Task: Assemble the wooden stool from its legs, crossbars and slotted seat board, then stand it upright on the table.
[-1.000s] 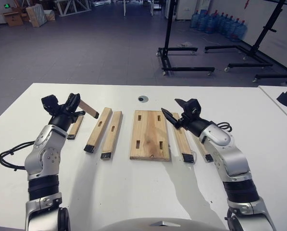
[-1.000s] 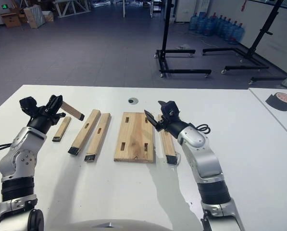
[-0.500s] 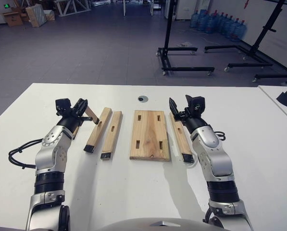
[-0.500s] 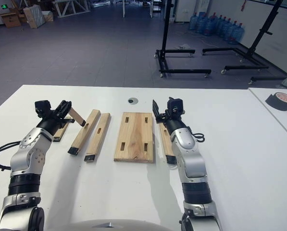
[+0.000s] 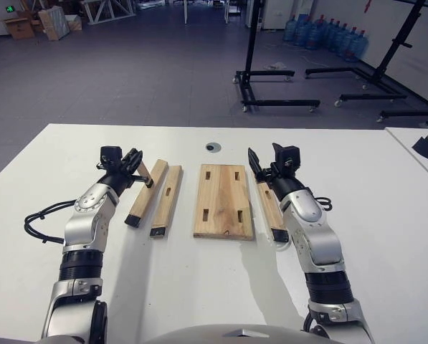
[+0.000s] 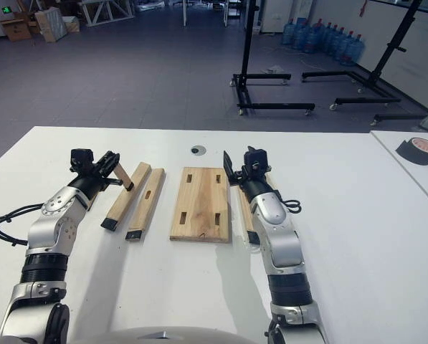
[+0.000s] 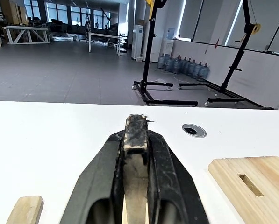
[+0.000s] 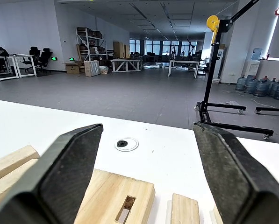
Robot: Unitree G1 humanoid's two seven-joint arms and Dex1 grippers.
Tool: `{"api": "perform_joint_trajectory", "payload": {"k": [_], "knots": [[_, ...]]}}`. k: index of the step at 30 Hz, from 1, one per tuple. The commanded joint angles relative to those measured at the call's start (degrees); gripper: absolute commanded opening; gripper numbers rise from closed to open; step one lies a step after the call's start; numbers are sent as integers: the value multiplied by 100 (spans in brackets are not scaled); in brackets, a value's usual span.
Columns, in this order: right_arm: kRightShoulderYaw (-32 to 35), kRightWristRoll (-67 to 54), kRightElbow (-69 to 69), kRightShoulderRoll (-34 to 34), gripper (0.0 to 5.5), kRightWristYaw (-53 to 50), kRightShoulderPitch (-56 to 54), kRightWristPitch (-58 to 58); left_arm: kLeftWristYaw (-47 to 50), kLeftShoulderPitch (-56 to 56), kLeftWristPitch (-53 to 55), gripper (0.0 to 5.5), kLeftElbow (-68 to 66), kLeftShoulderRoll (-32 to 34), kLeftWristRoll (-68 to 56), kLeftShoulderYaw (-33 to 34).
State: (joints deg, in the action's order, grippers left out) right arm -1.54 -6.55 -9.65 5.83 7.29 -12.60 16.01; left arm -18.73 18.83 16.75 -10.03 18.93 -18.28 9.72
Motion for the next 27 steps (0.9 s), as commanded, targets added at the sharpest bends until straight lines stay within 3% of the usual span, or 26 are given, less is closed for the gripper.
{"api": "perform_joint_trajectory", "payload": {"k": [1,9,18,27], "knots": [[-30,71,-87,5,354,0,11,22,25,-89,165,40,-124,2,198,-138],[-48,146,-132,48,354,52,-11,31,78,-590,473,40,371,-49,439,-430],[-11,83,-136,150,354,200,-99,92,266,-1524,894,40,1558,81,393,-194],[4,99,-34,163,354,342,-223,29,460,-1798,1041,40,1809,41,409,4]]}}
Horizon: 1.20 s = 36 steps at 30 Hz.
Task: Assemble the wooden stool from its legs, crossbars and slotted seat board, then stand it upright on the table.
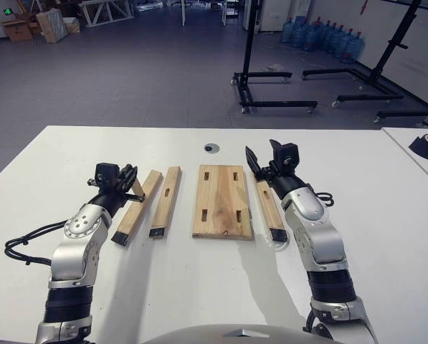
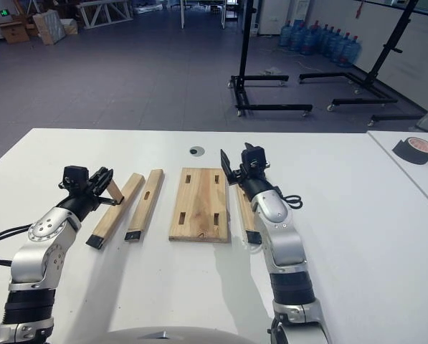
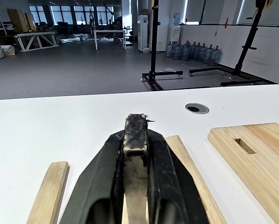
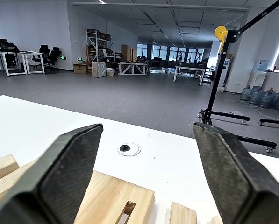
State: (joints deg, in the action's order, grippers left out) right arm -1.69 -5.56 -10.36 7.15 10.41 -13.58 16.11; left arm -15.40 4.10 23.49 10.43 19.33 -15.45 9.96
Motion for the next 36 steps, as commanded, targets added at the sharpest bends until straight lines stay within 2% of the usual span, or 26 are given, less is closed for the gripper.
{"api": "perform_joint_trajectory", "payload": {"k": [1,19,20,28,36], "knots": [[26,7,44,44,354,32,-134,22,131,-314,360,40,-270,-18,129,-34],[9,8,-185,34,354,-5,-168,224,41,20,274,40,-672,45,147,-139],[1,3,-183,41,354,12,-167,231,49,47,270,77,-674,55,161,-140],[-70,-2,-232,25,354,65,-75,240,95,239,43,196,-523,-87,91,15],[83,-131,-364,8,354,14,-154,404,301,699,871,196,-59,90,-169,367]]}}
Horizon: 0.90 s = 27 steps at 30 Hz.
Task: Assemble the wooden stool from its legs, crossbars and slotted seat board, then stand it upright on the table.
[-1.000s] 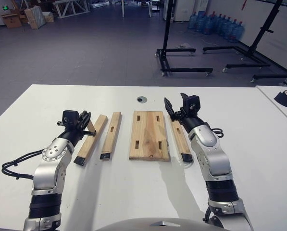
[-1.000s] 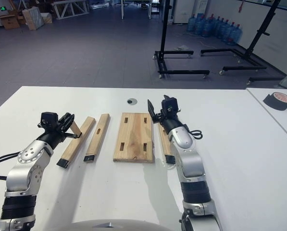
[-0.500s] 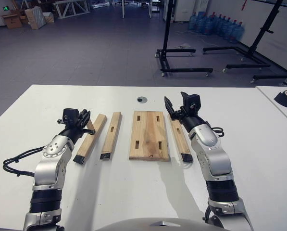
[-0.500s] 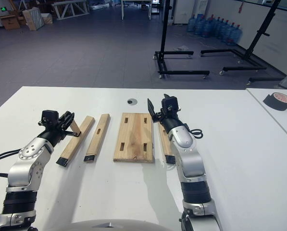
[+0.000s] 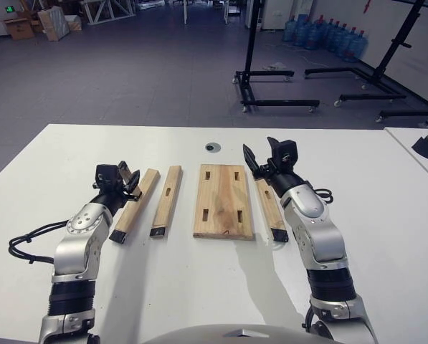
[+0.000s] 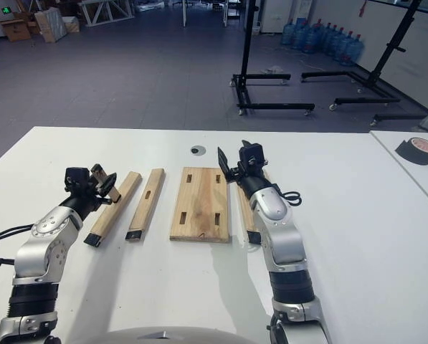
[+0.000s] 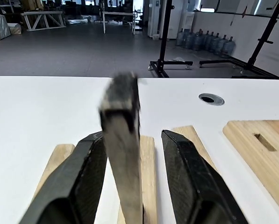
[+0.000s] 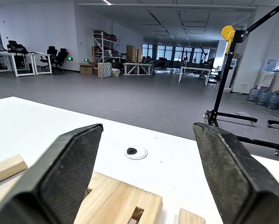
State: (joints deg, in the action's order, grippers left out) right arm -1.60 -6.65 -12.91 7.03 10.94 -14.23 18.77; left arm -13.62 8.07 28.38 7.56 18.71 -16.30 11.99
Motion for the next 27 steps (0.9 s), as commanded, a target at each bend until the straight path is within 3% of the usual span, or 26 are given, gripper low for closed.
{"api": "perform_joint_trajectory", "payload": {"k": [1,9,15,20,24,27], "knots": [[91,-17,-108,24,354,-62,-104,136,183,424,504,196,290,201,-86,212],[93,2,-75,20,354,-81,-180,94,346,1604,890,196,171,560,-301,706],[22,33,28,24,354,-33,-364,39,192,2434,540,196,-468,422,-760,1013],[35,40,72,87,354,6,-370,26,-102,2034,197,196,-697,143,-789,672],[8,-18,199,147,354,158,-497,-16,28,1409,-169,196,-2457,-278,-274,290],[95,-128,134,218,354,285,-445,3,-38,1412,-527,196,-2931,-491,-330,275]]}}
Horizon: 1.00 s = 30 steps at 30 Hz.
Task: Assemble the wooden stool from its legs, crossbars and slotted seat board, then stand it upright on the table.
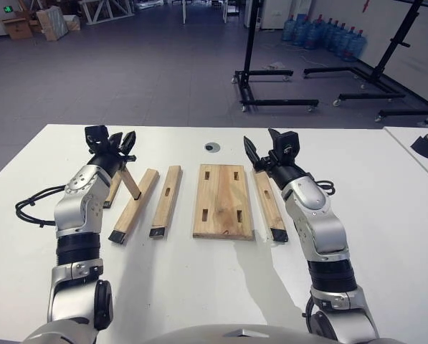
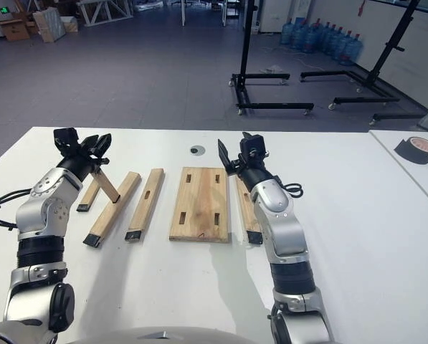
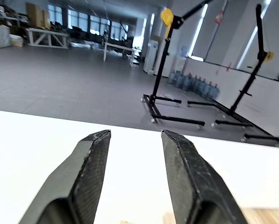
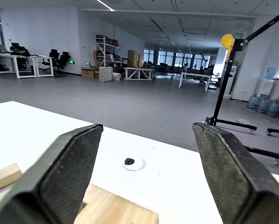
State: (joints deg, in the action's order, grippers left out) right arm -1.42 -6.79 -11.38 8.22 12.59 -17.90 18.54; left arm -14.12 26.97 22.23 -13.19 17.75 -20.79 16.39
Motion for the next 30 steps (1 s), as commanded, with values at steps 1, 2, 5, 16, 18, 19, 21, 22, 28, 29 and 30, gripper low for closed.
{"api": "perform_joint_trajectory", "payload": {"k": [1,2,5,16,18,19,21,22,28,29,30], "knots": [[99,-124,-24,98,354,129,-70,34,-2,-400,62,196,-711,-393,65,-170],[111,-129,-29,90,354,130,-65,41,-9,-323,56,196,-552,-376,30,-185],[113,-121,-3,41,354,75,-78,21,55,-97,171,196,91,-303,-65,-218],[243,-152,-374,-42,354,-99,283,-84,-106,-1625,-285,254,3496,-127,-177,-222],[232,-153,-505,-47,354,-138,420,-27,-146,-2388,-442,290,3836,-231,-80,-330],[221,-153,-570,-44,354,-153,491,5,-125,-2784,-524,301,3917,-302,16,-398],[193,-157,-669,-54,354,-175,604,54,-165,-3372,-619,330,3920,-366,171,-579],[174,-161,-699,-68,354,-184,638,77,-178,-3574,-623,349,3844,-382,236,-652],[42,-154,-742,-132,354,-181,719,150,-273,-3700,14,389,2787,-18,481,-774],[23,-153,-732,-137,354,-170,711,155,-299,-3648,131,389,2663,24,463,-756],[8,-152,-742,-141,354,-165,715,167,-353,-3594,295,389,2574,93,429,-746]]}}
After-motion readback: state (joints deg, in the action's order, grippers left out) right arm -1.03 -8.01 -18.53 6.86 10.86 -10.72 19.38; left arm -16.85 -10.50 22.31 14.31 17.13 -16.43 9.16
